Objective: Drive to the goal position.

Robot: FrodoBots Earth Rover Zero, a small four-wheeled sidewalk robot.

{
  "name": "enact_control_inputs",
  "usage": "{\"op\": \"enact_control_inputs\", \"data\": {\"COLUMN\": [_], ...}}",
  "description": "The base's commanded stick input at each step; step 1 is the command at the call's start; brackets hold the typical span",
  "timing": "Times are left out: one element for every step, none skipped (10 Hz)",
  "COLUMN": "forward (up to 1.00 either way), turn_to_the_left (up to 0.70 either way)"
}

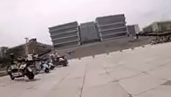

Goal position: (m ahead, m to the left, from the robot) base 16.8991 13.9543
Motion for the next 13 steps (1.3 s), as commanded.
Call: {"op": "enact_control_inputs", "data": {"forward": [0.70,0.70,0.70,0.70,0.70,0.70,0.70,0.70,0.70,0.70,0.70,0.70,0.70], "turn_to_the_left": [0.00,0.00,0.00,0.00,0.00,0.00,0.00,0.00,0.00,0.00,0.00,0.00,0.00]}}
